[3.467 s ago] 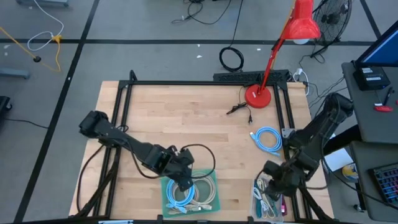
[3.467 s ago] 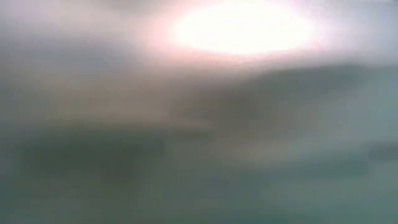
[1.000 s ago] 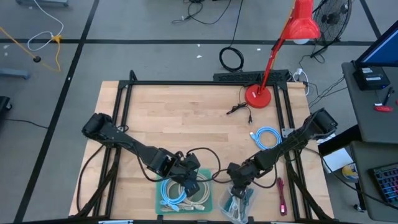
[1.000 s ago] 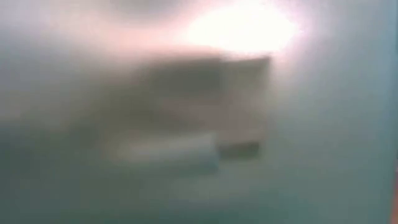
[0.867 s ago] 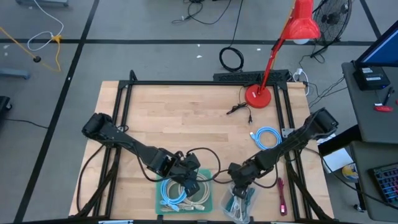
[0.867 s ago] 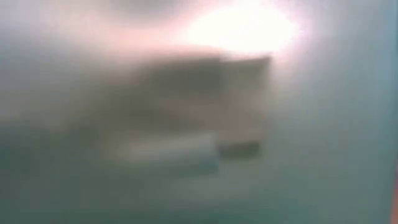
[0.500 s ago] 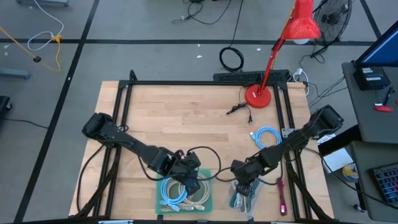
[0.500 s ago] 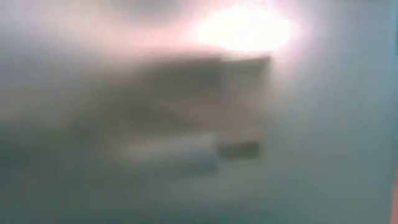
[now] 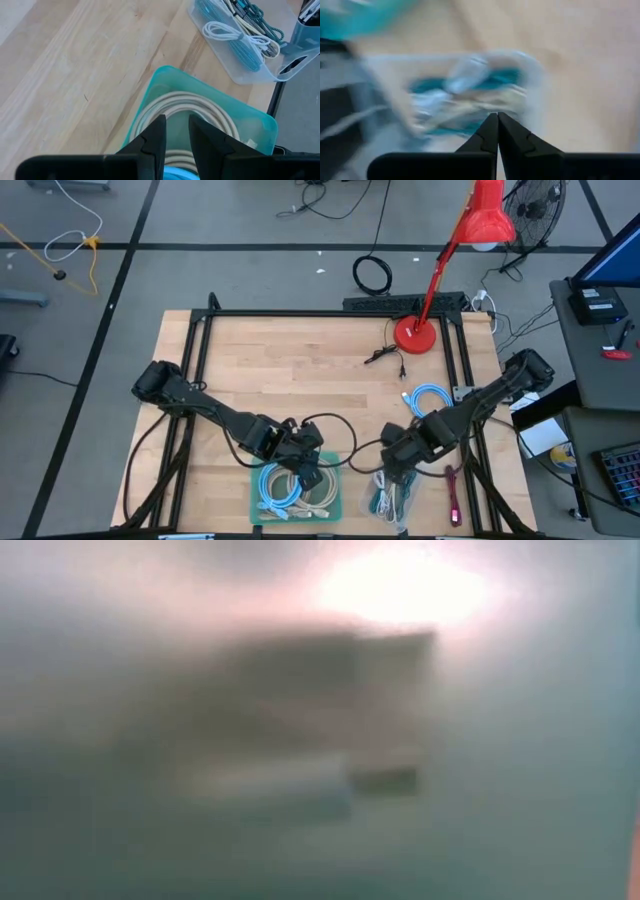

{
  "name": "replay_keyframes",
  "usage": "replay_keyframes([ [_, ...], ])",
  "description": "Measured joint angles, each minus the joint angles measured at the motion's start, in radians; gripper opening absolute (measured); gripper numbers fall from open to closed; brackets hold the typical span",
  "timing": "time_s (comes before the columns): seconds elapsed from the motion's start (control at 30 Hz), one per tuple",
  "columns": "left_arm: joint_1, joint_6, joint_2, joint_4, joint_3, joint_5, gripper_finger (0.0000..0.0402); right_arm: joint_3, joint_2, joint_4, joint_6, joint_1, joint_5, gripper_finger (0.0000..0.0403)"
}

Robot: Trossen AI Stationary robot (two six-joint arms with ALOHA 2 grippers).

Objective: Pick & Place USB Port
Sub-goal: Adjust the bins

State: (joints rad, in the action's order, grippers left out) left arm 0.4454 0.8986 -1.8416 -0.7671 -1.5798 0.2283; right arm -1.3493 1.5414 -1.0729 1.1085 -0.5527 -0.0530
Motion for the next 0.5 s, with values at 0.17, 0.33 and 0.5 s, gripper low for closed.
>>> replay_keyframes([
  [0.17,0.0,-0.007,0.0,0.0,0.0,0.009,0.0088,-0.009,0.0,-0.146,0.028,-0.03,0.0,0.0005],
  [0.33,0.0,-0.014,0.0,0.0,0.0,0.019,0.0088,0.012,0.001,-0.128,0.024,-0.049,-0.028,0.0044],
  [0.5,0.002,-0.011,0.0,0.0,0.0,0.027,0.0088,0.046,0.001,-0.132,0.013,-0.059,-0.027,0.0106],
])
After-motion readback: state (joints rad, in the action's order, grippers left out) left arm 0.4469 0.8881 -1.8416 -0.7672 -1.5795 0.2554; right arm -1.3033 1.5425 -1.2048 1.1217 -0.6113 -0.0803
